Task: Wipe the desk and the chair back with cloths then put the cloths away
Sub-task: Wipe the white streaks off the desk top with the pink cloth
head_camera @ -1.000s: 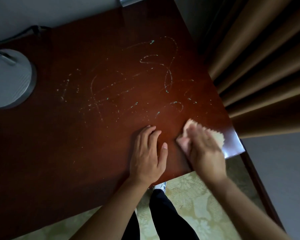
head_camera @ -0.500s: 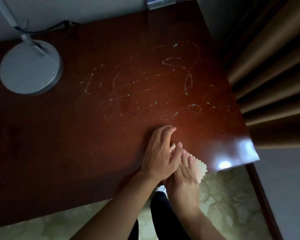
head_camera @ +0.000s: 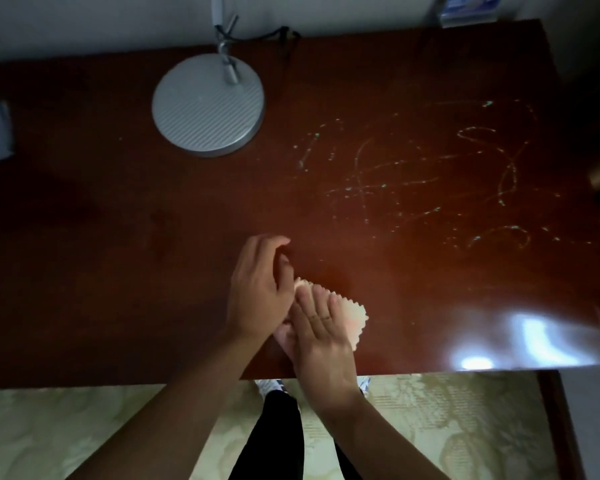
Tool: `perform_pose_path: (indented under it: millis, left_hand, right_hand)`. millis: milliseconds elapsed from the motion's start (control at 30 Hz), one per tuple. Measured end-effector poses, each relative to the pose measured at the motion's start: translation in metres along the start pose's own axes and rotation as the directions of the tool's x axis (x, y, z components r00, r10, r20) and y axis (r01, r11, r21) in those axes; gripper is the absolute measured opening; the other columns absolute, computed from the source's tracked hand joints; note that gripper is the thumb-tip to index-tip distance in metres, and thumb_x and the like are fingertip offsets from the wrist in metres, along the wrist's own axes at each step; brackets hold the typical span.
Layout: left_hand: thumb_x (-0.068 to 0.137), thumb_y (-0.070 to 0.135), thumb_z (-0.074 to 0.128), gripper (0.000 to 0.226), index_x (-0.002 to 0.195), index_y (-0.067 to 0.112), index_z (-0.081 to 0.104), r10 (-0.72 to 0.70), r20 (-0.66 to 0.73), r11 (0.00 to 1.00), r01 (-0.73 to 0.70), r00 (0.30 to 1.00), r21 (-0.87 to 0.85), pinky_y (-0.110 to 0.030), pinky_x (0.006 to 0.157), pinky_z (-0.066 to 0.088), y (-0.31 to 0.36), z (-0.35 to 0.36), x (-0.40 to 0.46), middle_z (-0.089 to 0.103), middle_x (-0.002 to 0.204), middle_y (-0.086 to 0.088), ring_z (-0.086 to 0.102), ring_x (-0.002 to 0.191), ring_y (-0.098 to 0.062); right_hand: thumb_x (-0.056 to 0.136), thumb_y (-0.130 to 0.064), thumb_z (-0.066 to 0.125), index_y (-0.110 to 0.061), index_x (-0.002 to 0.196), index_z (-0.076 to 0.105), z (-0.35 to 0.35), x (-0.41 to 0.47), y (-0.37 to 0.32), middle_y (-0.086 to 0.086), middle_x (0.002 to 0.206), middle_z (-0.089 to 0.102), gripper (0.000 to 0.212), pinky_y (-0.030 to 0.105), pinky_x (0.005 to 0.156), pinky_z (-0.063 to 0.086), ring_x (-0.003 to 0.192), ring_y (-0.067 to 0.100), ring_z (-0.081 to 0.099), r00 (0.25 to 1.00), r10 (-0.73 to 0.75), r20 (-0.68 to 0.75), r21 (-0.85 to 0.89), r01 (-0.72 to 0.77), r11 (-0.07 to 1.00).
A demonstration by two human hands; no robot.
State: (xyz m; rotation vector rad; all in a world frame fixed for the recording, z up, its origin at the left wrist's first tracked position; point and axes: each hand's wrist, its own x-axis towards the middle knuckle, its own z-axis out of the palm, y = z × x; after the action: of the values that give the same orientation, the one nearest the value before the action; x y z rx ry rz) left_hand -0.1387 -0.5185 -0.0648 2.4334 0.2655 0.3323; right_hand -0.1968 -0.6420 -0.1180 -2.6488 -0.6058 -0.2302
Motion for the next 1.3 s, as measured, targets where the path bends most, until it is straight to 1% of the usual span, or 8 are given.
perform_pose_path:
  millis: [133, 300, 567, 733, 1067, 1133, 1200, 1300]
  left_hand:
    - [0.089, 0.013, 0.05, 0.024, 0.106, 0.009, 0.065, 0.0, -0.021, 1.0, 0.0, 1.0, 0.001, -0.03, 0.089, 0.048, -0.03, -0.021, -0.006, 0.062, 0.105, -0.005, 0.062, 0.1, -0.023]
    - [0.088, 0.012, 0.05, 0.024, 0.105, 0.008, 0.065, 0.026, 0.022, 0.999, -0.027, 0.999, 0.028, -0.03, 0.09, 0.047, -0.043, -0.019, -0.005, 0.061, 0.108, -0.005, 0.061, 0.101, -0.024]
    - [0.086, 0.002, 0.056, 0.021, 0.103, 0.008, 0.067, 0.155, 0.061, 0.988, -0.157, 0.986, 0.017, -0.028, 0.094, 0.046, -0.015, 0.005, 0.019, 0.062, 0.108, -0.006, 0.061, 0.103, -0.022]
    - [0.085, 0.0, 0.057, 0.021, 0.102, 0.008, 0.067, 0.182, 0.078, 0.983, -0.183, 0.98, 0.004, -0.031, 0.092, 0.048, 0.017, 0.03, 0.026, 0.062, 0.106, -0.005, 0.061, 0.101, -0.022]
    - [0.085, 0.001, 0.059, 0.022, 0.104, 0.008, 0.068, 0.245, 0.189, 0.969, -0.24, 0.951, -0.053, -0.026, 0.092, 0.045, 0.102, 0.105, 0.006, 0.061, 0.111, -0.006, 0.06, 0.103, -0.021]
    - [0.086, 0.002, 0.059, 0.022, 0.105, 0.008, 0.068, 0.255, 0.198, 0.967, -0.249, 0.946, -0.056, -0.025, 0.093, 0.044, 0.113, 0.116, 0.006, 0.06, 0.113, -0.007, 0.059, 0.104, -0.021]
    - [0.089, 0.006, 0.057, 0.022, 0.108, 0.008, 0.067, 0.232, 0.194, 0.973, -0.228, 0.953, -0.045, -0.028, 0.095, 0.043, 0.118, 0.122, 0.004, 0.059, 0.116, -0.008, 0.057, 0.107, -0.022]
    - [0.093, 0.017, 0.05, 0.026, 0.112, 0.009, 0.066, 0.182, 0.191, 0.983, -0.18, 0.964, -0.029, -0.029, 0.099, 0.04, 0.124, 0.133, -0.001, 0.058, 0.121, -0.009, 0.053, 0.113, -0.022]
  right_hand:
    - [0.096, -0.027, 0.05, 0.001, 0.126, 0.061, 0.018, 0.039, -0.024, 0.017, 0.135, 0.056, 0.042, 0.048, 0.111, 0.032, 0.129, 0.035, 0.049, 0.997, -0.031, -0.067, 0.045, 0.034, 0.998]
    - [0.095, -0.021, 0.047, 0.0, 0.121, 0.065, 0.027, 0.069, -0.011, 0.018, 0.133, 0.058, 0.038, 0.047, 0.112, 0.029, 0.129, 0.036, 0.049, 0.997, 0.013, -0.075, 0.004, -0.012, 1.0]
    - [0.104, -0.045, 0.034, -0.001, 0.121, 0.065, 0.004, 0.085, 0.054, 0.017, 0.132, 0.059, 0.056, 0.045, 0.114, 0.031, 0.13, 0.03, 0.05, 0.967, 0.218, -0.135, -0.052, -0.227, 0.973]
    - [0.096, -0.027, 0.062, -0.002, 0.126, 0.061, -0.014, 0.084, 0.109, 0.015, 0.137, 0.056, 0.039, 0.04, 0.117, 0.025, 0.134, 0.028, 0.046, 0.939, 0.304, -0.162, -0.079, -0.319, 0.944]
    - [0.098, -0.023, 0.055, -0.003, 0.124, 0.063, -0.068, 0.073, 0.226, 0.013, 0.136, 0.057, 0.034, 0.039, 0.117, 0.028, 0.132, 0.028, 0.047, 0.842, 0.484, -0.239, -0.118, -0.52, 0.846]
    - [0.101, -0.03, 0.047, -0.001, 0.123, 0.063, -0.074, 0.072, 0.233, 0.016, 0.134, 0.058, 0.04, 0.042, 0.115, 0.03, 0.131, 0.031, 0.049, 0.819, 0.519, -0.245, -0.107, -0.555, 0.825]
    - [0.104, -0.038, 0.035, 0.0, 0.12, 0.062, -0.073, 0.065, 0.215, 0.02, 0.128, 0.061, 0.05, 0.045, 0.112, 0.034, 0.126, 0.035, 0.052, 0.831, 0.501, -0.242, -0.109, -0.536, 0.837]
    - [0.104, -0.024, 0.038, 0.001, 0.123, 0.062, -0.06, 0.031, 0.177, 0.021, 0.132, 0.058, 0.04, 0.048, 0.111, 0.033, 0.129, 0.036, 0.05, 0.906, 0.364, -0.217, -0.08, -0.388, 0.918]
